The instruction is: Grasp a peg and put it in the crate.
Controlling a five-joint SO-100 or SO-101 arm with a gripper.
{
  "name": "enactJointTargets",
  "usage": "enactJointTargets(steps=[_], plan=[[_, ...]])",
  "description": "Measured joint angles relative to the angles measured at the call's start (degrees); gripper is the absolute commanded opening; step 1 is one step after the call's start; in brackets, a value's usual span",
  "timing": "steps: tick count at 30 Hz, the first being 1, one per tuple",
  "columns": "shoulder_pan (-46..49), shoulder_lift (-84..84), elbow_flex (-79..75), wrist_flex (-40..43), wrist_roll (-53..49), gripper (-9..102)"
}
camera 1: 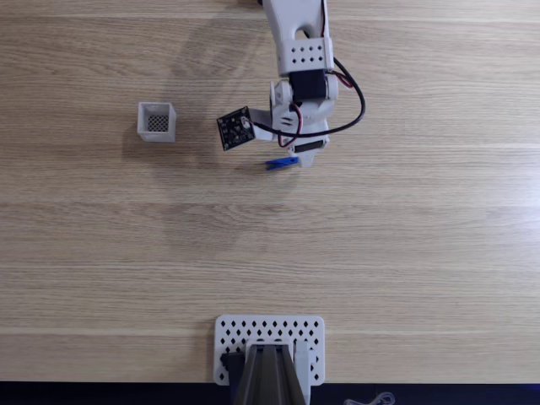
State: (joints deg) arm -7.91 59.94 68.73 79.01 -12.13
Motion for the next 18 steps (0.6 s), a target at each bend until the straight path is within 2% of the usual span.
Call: enactJointTargets(steps=[18], plan=[[0.0, -3.5, -2.6, -2.7, 0.1, 21]])
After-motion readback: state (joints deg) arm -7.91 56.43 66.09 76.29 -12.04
